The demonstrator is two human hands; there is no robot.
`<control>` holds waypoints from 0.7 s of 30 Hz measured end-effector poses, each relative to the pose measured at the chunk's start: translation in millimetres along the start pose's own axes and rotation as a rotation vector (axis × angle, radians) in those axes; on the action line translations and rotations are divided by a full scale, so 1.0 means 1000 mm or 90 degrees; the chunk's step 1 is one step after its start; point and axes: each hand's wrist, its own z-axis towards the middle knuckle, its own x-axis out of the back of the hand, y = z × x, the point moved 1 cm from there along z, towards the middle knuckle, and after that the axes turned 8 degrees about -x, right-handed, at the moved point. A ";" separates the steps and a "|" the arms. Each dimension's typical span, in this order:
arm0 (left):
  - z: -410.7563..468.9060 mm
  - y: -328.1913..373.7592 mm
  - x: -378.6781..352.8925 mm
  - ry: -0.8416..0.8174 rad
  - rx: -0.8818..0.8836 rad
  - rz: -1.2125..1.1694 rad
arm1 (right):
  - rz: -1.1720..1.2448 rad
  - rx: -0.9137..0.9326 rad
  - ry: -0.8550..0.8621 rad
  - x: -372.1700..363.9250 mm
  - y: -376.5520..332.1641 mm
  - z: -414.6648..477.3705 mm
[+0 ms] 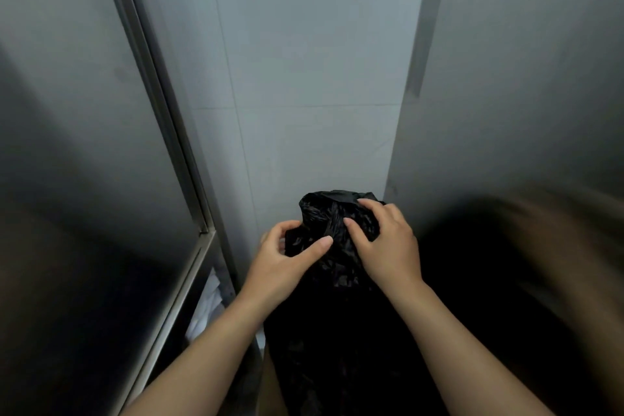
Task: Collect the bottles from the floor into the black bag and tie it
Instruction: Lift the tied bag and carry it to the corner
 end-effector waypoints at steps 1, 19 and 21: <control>0.001 -0.002 0.000 0.003 -0.004 0.025 | 0.001 0.002 -0.001 -0.001 -0.001 0.000; -0.003 -0.179 -0.025 -0.113 0.139 0.168 | -0.142 -0.229 -0.452 -0.097 0.117 -0.068; -0.007 -0.196 -0.030 -0.150 0.199 0.165 | -0.209 -0.253 -0.536 -0.108 0.133 -0.079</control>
